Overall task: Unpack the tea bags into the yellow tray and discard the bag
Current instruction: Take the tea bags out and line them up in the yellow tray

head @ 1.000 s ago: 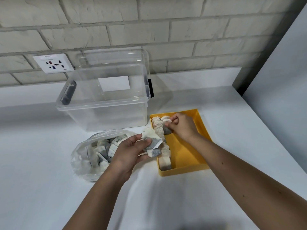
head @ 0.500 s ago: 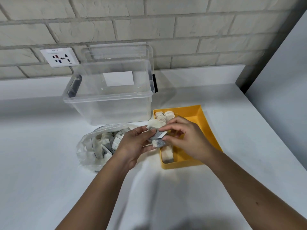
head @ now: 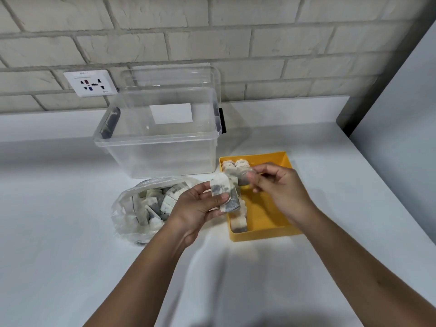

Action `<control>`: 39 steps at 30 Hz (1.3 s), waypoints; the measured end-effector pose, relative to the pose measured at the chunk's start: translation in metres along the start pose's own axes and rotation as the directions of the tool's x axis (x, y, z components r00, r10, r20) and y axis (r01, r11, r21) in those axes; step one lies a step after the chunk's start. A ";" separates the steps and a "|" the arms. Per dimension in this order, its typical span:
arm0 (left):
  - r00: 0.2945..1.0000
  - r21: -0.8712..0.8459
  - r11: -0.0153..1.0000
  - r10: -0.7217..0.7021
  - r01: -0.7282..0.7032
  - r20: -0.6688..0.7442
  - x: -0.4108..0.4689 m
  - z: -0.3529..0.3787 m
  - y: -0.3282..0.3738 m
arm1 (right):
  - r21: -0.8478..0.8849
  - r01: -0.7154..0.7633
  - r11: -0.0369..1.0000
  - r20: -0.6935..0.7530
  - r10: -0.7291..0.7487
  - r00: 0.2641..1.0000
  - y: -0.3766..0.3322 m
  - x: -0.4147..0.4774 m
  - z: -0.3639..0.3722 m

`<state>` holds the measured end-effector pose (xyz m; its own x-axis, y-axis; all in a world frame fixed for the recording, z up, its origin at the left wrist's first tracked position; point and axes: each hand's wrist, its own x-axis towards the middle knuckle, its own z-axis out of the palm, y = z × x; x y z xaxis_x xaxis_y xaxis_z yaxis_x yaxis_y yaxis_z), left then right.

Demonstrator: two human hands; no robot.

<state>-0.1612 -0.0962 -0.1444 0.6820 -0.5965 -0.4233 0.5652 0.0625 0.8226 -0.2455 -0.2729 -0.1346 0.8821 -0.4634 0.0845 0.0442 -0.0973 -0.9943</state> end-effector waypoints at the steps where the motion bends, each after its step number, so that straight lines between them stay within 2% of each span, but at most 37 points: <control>1: 1.000 0.008 1.000 0.000 0.000 -0.015 0.002 -0.002 -0.001 | -0.005 0.001 1.000 -0.022 -0.002 1.000 -0.003 0.004 -0.006; 2: 0.999 0.020 1.000 -0.001 0.002 -0.032 0.003 -0.003 -0.001 | -0.050 0.011 0.999 -0.030 -0.013 0.999 -0.005 0.009 -0.013; 4: 0.998 0.049 0.999 -0.002 0.005 -0.067 0.004 -0.007 -0.001 | -0.283 0.028 0.959 0.017 -0.024 1.000 -0.004 0.022 -0.030; 7: 0.996 0.071 0.997 -0.001 0.007 -0.091 0.006 -0.012 0.000 | -0.689 0.009 0.725 0.183 0.162 0.970 0.008 0.042 -0.045; 9: 0.995 0.080 0.997 0.003 0.005 -0.098 0.008 -0.014 0.000 | -0.781 0.013 0.624 0.227 0.265 0.937 0.022 0.052 -0.043; 12: 0.995 0.086 0.996 0.006 0.003 -0.096 0.009 -0.014 0.000 | -0.811 0.016 0.586 0.206 0.261 0.943 0.039 0.063 -0.029; 17: 0.995 0.102 0.995 0.008 0.002 -0.095 0.009 -0.016 0.000 | -0.818 -0.003 0.575 0.047 0.071 0.996 0.059 0.076 -0.013; 23: 0.995 0.108 0.994 0.006 0.005 -0.103 0.009 -0.017 -0.003 | -0.739 -0.118 0.663 -0.111 0.052 0.992 0.070 0.078 -0.011; 27: 0.995 0.118 0.993 0.002 0.010 -0.102 0.009 -0.017 -0.004 | -0.712 -0.112 0.693 -0.102 0.056 0.993 0.071 0.077 -0.008; 30: 0.995 0.094 0.996 -0.001 0.011 -0.100 0.009 -0.018 -0.005 | -0.730 -0.116 0.674 -0.073 0.091 0.993 0.065 0.076 -0.009; 34: 0.996 0.025 1.000 0.003 0.000 -0.087 0.009 -0.016 -0.002 | -0.779 -0.040 0.626 -0.099 -0.059 0.993 0.041 0.055 -0.008; 36: 0.996 -0.011 1.000 0.003 -0.004 -0.085 0.009 -0.015 -0.001 | -0.701 0.018 0.713 -0.092 -0.115 0.989 0.025 0.033 0.000; 39: 0.997 -0.042 0.999 -0.002 -0.001 -0.073 0.009 -0.010 -0.002 | -0.452 0.034 0.891 -0.017 -0.047 0.999 0.008 -0.002 0.017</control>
<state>-0.1514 -0.0937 -0.1532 0.7127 -0.5367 -0.4516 0.5835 0.0963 0.8064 -0.2387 -0.2582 -0.1435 0.8709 -0.4733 0.1325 -0.1423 -0.5009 -0.8537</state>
